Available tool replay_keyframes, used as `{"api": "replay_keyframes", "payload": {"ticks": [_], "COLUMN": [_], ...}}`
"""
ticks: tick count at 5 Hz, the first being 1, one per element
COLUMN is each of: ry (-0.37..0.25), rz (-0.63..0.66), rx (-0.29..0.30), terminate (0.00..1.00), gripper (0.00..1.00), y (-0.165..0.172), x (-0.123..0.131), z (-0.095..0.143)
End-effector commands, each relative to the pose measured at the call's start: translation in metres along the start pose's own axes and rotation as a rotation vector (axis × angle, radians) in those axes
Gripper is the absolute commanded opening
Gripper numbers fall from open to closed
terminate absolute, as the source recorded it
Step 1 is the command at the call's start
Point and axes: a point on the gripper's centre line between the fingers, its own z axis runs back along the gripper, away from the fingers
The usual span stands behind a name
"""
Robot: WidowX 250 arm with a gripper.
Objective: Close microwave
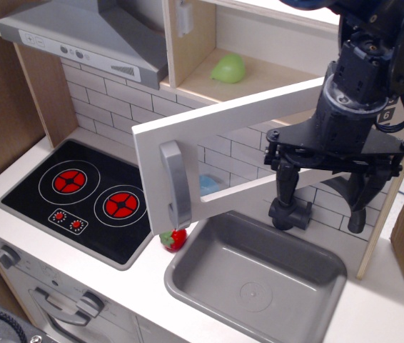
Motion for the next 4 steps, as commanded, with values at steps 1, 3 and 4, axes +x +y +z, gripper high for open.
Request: {"api": "replay_keyframes", "payload": {"ticks": [1,3,4], "ry": [0.000,-0.031,-0.113], "rz": [0.000,-0.017,-0.020], "rx": [0.000,-0.005,-0.014], "terminate": [0.00,0.00,0.00], "gripper": [1.00,1.00,1.00], "y": [0.000,0.030,0.046], "x": [0.000,-0.005,0.012], "z": [0.000,-0.009,-0.015]}}
